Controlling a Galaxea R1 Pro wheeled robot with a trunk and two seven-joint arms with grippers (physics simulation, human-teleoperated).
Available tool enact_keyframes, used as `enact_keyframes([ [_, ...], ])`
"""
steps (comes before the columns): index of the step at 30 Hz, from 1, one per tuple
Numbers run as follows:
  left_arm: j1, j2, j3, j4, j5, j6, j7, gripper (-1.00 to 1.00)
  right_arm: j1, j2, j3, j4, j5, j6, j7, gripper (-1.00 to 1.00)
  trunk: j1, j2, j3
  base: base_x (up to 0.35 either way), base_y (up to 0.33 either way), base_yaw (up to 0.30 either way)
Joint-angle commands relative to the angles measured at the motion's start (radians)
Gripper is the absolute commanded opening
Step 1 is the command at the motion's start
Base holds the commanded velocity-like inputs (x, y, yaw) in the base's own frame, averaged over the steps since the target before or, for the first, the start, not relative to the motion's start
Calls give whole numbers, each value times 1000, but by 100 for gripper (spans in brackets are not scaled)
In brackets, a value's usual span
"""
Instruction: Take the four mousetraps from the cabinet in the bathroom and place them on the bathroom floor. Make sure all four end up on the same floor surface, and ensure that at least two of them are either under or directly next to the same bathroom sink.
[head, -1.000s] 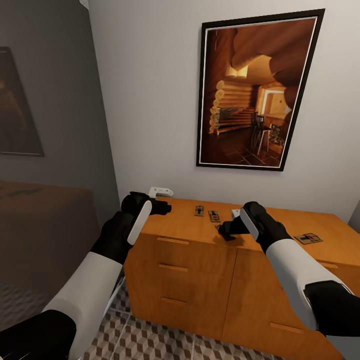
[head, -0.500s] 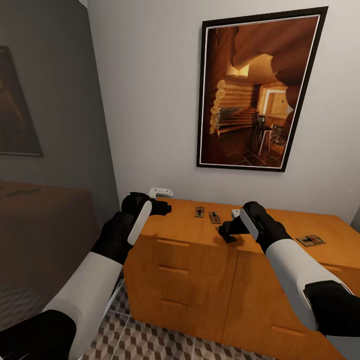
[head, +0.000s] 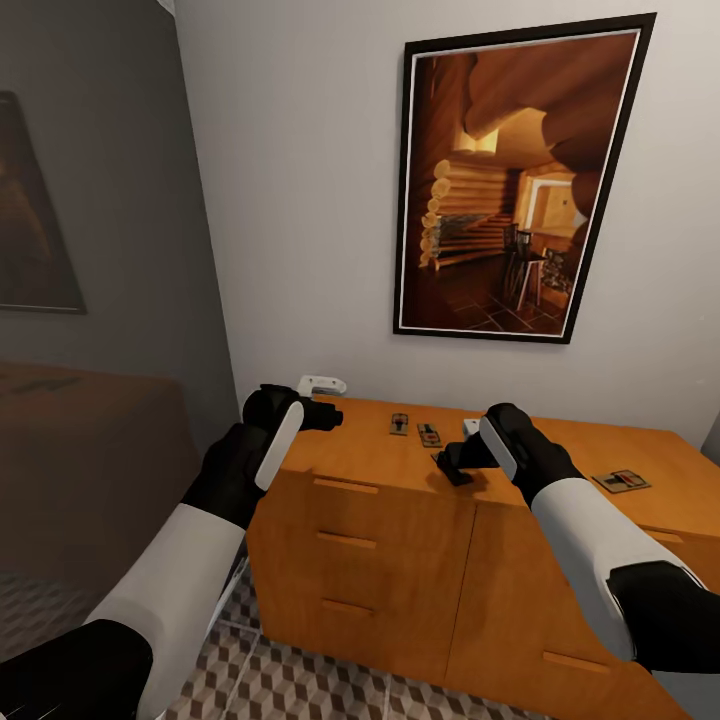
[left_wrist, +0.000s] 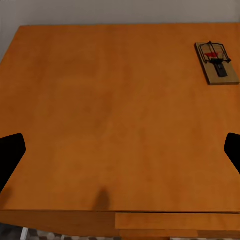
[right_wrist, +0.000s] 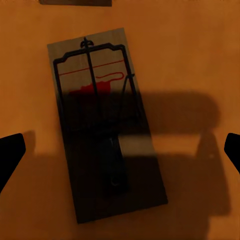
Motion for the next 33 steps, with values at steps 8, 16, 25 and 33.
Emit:
enact_keyframes([
  [8,-1,0,-1,0,10,3,10,100,-1,-1,6,-1,-9,3,0,100,0,-1,-1,0,0,0],
  [16,-1,0,-1,0,10,3,10,100,-1,-1,6,-1,-13,3,0,100,0,-1,-1,0,0,0],
  [25,-1,0,-1,0,11,3,10,100,-1,-1,6,-4,-13,3,15,100,0,-1,-1,0,0,0],
  [33,-1,0,-1,0,12,3,10,100,-1,-2,6,-11,-12,3,38,100,0,-1,-1,0,0,0],
])
